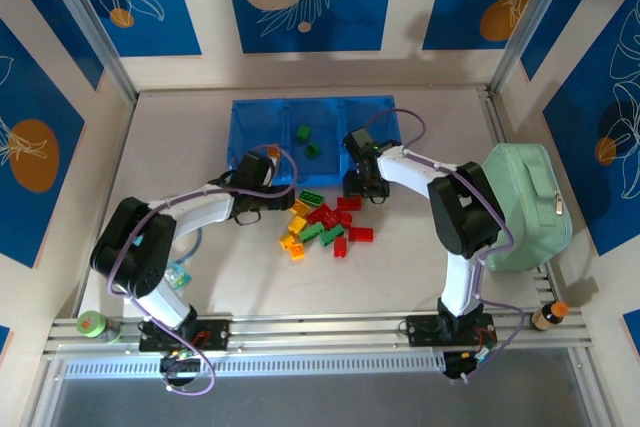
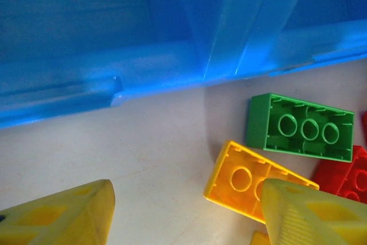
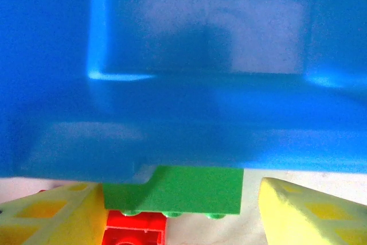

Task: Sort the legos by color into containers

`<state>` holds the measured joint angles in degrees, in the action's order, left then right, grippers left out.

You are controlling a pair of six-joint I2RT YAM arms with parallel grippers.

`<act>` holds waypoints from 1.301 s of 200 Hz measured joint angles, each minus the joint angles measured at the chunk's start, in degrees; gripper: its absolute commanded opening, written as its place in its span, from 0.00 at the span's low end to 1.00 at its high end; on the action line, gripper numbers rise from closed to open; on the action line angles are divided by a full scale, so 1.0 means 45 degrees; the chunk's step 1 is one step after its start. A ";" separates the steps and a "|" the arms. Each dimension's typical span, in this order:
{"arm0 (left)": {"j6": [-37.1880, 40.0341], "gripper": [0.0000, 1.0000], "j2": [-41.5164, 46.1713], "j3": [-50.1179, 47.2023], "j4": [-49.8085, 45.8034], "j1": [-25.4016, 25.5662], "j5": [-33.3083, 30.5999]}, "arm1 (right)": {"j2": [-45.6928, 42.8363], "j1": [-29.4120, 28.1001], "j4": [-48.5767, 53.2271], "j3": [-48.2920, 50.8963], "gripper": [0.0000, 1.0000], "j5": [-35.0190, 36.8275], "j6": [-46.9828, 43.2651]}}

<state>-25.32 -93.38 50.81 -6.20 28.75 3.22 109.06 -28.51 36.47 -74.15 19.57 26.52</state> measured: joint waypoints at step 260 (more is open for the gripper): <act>0.0301 0.70 0.1807 -0.0947 0.0447 -0.0379 0.0607 | -0.1307 -0.1025 0.0107 0.0112 0.45 0.0578 0.0209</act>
<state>-23.97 -85.25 46.54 -4.19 27.05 5.96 103.18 -33.12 36.95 -73.65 22.17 27.46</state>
